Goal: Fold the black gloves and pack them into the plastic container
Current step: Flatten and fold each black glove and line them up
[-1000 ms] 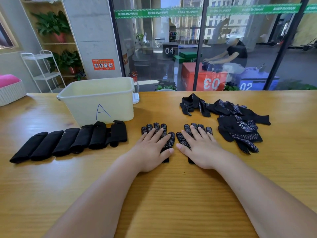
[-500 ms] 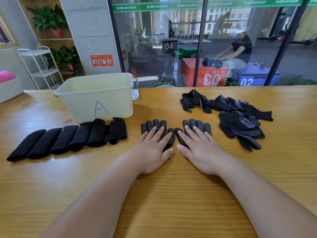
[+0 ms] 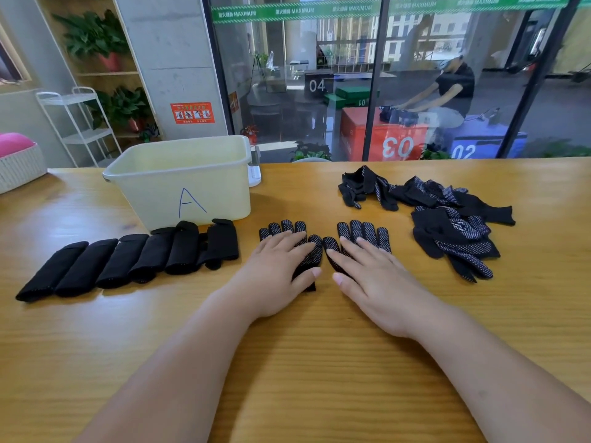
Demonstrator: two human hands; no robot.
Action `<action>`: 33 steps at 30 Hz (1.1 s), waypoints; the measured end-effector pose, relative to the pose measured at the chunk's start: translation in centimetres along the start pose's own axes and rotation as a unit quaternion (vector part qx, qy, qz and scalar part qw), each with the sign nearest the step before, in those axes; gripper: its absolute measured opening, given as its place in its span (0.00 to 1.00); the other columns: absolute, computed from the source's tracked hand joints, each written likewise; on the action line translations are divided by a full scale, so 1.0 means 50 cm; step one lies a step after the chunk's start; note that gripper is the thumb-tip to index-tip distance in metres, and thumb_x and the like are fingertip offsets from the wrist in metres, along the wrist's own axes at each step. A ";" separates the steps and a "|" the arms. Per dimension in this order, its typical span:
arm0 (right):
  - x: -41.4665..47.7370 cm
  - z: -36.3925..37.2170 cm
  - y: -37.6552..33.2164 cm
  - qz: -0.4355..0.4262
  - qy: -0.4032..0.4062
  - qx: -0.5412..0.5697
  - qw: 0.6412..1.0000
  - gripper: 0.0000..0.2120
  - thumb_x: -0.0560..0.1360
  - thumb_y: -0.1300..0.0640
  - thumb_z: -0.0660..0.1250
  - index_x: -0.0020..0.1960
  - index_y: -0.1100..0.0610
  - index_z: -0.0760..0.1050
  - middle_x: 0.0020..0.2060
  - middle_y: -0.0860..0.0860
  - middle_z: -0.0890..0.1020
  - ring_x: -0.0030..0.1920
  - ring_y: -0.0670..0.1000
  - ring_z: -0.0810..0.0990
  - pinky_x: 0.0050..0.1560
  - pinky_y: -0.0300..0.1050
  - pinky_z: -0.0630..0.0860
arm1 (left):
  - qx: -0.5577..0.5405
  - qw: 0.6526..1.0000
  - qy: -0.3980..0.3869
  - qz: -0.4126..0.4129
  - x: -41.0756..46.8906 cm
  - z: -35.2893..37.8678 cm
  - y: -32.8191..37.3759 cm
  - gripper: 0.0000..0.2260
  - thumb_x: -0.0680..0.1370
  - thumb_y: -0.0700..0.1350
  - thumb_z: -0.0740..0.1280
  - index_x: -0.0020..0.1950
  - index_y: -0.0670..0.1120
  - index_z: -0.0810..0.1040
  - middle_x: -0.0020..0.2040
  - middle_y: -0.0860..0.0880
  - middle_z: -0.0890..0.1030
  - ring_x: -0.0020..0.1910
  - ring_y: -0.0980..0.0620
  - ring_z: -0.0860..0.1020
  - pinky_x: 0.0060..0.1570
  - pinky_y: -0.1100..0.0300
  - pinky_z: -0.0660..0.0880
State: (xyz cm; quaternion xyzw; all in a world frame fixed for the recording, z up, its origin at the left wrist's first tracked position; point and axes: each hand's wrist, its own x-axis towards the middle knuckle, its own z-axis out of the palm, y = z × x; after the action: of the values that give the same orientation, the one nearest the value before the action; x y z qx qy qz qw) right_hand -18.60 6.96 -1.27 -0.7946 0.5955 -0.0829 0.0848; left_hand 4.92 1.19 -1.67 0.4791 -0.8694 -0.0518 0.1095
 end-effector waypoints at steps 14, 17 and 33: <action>0.005 -0.003 0.011 -0.022 0.119 -0.019 0.992 0.18 0.85 0.44 0.59 0.73 0.39 0.77 0.61 0.37 0.73 0.63 0.44 0.68 0.62 0.44 0.71 | -0.041 0.989 0.130 -0.060 -0.004 -0.018 -0.014 0.05 0.81 0.57 0.71 0.50 0.57 0.82 0.46 0.59 0.76 0.48 0.57 0.75 0.51 0.53 0.78; 0.004 -0.004 0.006 -0.044 0.157 0.026 0.986 0.16 0.84 0.46 0.62 0.70 0.41 0.79 0.60 0.36 0.75 0.63 0.42 0.70 0.64 0.48 0.74 | -0.163 0.961 0.188 -0.122 -0.007 -0.027 -0.002 0.03 0.82 0.54 0.71 0.50 0.58 0.82 0.44 0.58 0.79 0.44 0.58 0.77 0.45 0.58 0.79; 0.020 -0.020 0.004 0.053 0.283 0.421 0.860 0.08 0.84 0.58 0.67 0.58 0.49 0.83 0.44 0.45 0.88 0.39 0.45 0.85 0.40 0.40 0.79 | -0.420 0.884 0.202 -0.040 0.001 -0.005 0.085 0.04 0.83 0.47 0.72 0.55 0.56 0.85 0.52 0.57 0.86 0.51 0.57 0.82 0.51 0.56 0.78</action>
State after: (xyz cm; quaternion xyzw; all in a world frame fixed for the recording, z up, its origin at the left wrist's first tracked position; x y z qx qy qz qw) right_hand -18.75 5.92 -0.32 -0.5928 0.5434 -0.5422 0.2434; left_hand 1.45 3.46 -0.61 0.4224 -0.7052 -0.3186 0.4719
